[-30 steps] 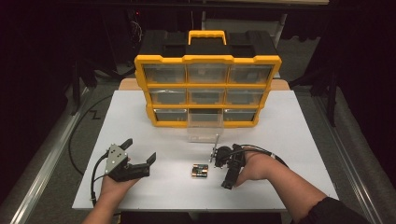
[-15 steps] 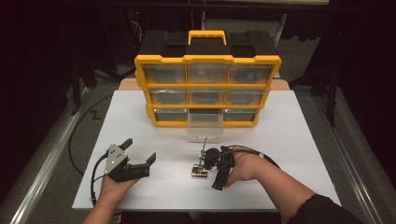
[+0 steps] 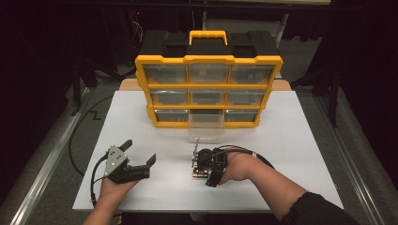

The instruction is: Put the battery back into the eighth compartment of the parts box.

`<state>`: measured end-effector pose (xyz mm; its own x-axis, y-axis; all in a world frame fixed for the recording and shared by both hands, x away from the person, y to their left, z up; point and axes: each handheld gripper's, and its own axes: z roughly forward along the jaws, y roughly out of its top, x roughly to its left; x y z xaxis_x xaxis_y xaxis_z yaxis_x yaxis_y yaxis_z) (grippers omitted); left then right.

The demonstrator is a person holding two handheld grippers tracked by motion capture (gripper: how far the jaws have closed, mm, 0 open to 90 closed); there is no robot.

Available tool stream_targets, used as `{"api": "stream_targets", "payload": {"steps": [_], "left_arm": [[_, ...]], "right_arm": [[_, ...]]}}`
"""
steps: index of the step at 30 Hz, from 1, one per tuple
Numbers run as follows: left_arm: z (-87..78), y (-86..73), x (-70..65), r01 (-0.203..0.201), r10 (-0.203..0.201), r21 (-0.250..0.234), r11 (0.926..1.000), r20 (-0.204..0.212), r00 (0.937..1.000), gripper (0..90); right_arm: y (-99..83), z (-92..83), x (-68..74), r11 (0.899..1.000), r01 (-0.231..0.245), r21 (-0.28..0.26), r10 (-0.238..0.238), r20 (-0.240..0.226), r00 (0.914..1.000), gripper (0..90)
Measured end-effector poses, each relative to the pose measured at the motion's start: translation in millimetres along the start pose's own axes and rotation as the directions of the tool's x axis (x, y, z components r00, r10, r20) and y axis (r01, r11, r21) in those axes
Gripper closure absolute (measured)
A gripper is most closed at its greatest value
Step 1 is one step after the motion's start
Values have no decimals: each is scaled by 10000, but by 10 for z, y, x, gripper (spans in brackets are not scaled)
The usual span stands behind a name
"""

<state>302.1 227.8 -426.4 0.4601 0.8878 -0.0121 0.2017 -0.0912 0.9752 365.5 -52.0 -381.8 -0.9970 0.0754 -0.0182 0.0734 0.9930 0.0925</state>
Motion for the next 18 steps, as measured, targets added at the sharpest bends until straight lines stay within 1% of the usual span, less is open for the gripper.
{"api": "stream_targets", "payload": {"steps": [1, 2, 4, 6, 7, 8, 10, 11, 12, 14, 15, 18], "left_arm": [[0, 2, 0, 3, -3, -9, 10000, 2, 10000, 14], [2, 1, -1, -6, 6, -5, 10000, 8, 10000, 14], [2, 1, -2, -8, 8, 1, 10000, 10, 10000, 14], [0, 1, -2, -5, 5, 1, 10000, 3, 10000, 14], [-2, 1, 0, -5, 5, -1, 10000, -2, 10000, 14], [-3, 1, 0, -5, 5, 2, 10000, -3, 10000, 14], [-5, 0, 1, -21, 21, 19, 10000, 0, 10000, 14], [-6, 0, 2, -21, 21, 16, 10000, 5, 10000, 14], [-8, 1, 2, -24, 24, 10, 10000, 7, 10000, 14], [-10, 2, 2, -2, 2, -4, 10000, 7, 10000, 14], [-10, 2, 3, -3, 3, 2, 10000, 7, 10000, 14], [-9, 1, 4, -10, 10, 3, 10000, 9, 10000, 14]], "right_arm": [[0, 0, 0, 10000, 0, 0, 0, 0, 10000, 420], [20, -8, 9, 10000, 44, -12, -44, 10, 10000, 470], [29, -7, 12, 9999, 117, -71, -117, 14, 9999, 488], [58, -5, 22, 9996, 252, -112, -252, 30, 9997, 555], [58, -5, 22, 9996, 252, -112, -252, 30, 9997, 555], [77, 9, 34, 9996, 276, -79, -276, 33, 9996, 588], [83, 15, 33, 9995, 322, -34, -322, 44, 9995, 599], [96, 32, 37, 9991, 422, 65, -422, 75, 9991, 636], [96, 32, 37, 9991, 422, 65, -422, 75, 9991, 636], [108, 60, 34, 9986, 507, 131, -509, 172, 9986, 671], [110, 65, 36, 9989, 456, 144, -458, 189, 9988, 671], [123, 81, 41, 9984, 536, 196, -540, 234, 9983, 689]]}}
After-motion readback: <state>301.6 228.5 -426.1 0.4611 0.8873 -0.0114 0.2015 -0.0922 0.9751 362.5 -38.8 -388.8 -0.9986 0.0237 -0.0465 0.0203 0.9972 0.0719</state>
